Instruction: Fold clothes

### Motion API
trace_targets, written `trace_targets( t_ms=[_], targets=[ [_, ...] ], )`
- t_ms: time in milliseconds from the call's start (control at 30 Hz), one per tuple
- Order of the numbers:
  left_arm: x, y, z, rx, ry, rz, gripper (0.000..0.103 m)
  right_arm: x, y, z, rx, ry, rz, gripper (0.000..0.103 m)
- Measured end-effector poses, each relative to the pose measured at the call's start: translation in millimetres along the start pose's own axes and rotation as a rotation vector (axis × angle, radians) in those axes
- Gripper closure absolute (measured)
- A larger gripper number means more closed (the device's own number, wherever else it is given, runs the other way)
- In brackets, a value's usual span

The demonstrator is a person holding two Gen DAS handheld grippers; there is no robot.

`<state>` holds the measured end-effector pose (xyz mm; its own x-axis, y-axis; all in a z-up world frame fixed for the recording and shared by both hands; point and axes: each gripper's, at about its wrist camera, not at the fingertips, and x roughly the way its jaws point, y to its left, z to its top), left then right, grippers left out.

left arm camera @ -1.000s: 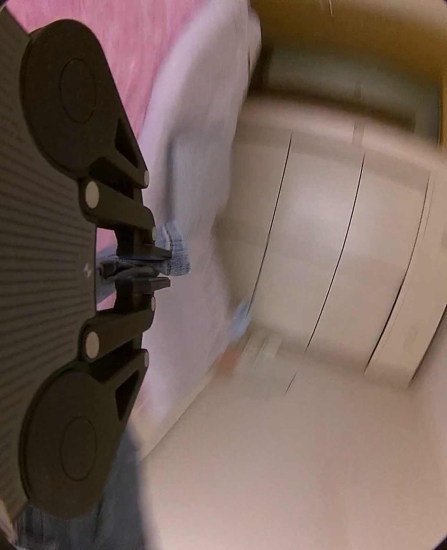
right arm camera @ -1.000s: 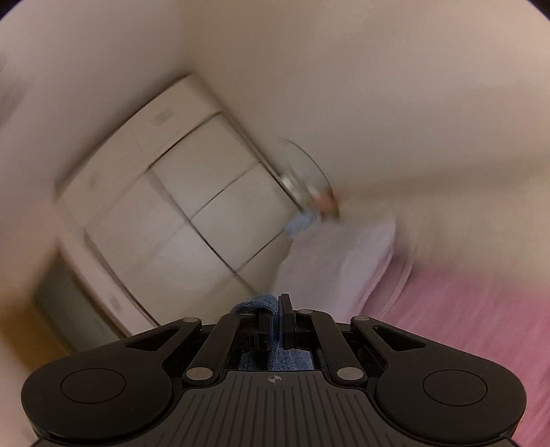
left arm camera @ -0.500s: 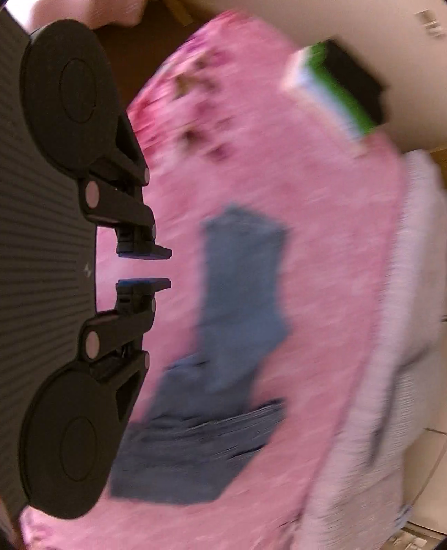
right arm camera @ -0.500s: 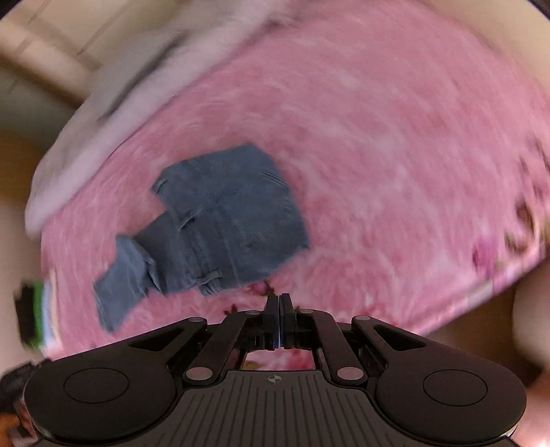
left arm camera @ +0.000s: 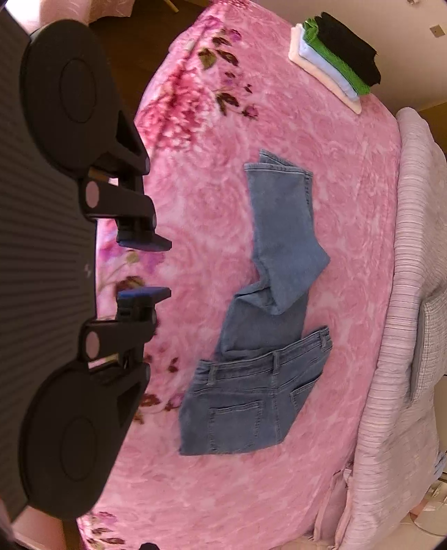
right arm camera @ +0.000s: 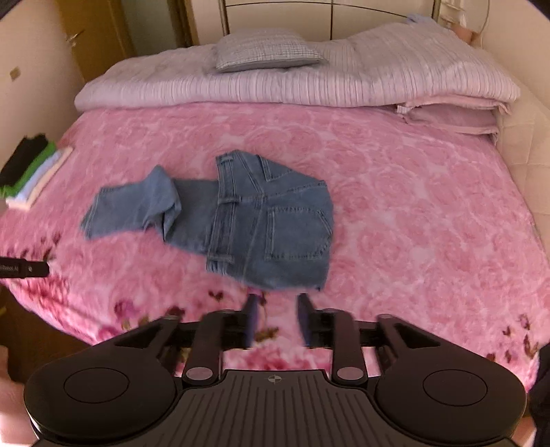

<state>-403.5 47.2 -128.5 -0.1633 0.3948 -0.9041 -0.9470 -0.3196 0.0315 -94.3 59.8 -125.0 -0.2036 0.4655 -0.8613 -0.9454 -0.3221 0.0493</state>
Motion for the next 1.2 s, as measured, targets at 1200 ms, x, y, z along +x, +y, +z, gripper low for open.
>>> trace_targets(
  t_ms=[1200],
  targets=[
    [-73.6, -7.1, -109.3, -0.016, -0.027, 0.018, 0.076, -47.0, 22.1, -70.7, -0.073, -0.001, -0.060, 0.060]
  ],
)
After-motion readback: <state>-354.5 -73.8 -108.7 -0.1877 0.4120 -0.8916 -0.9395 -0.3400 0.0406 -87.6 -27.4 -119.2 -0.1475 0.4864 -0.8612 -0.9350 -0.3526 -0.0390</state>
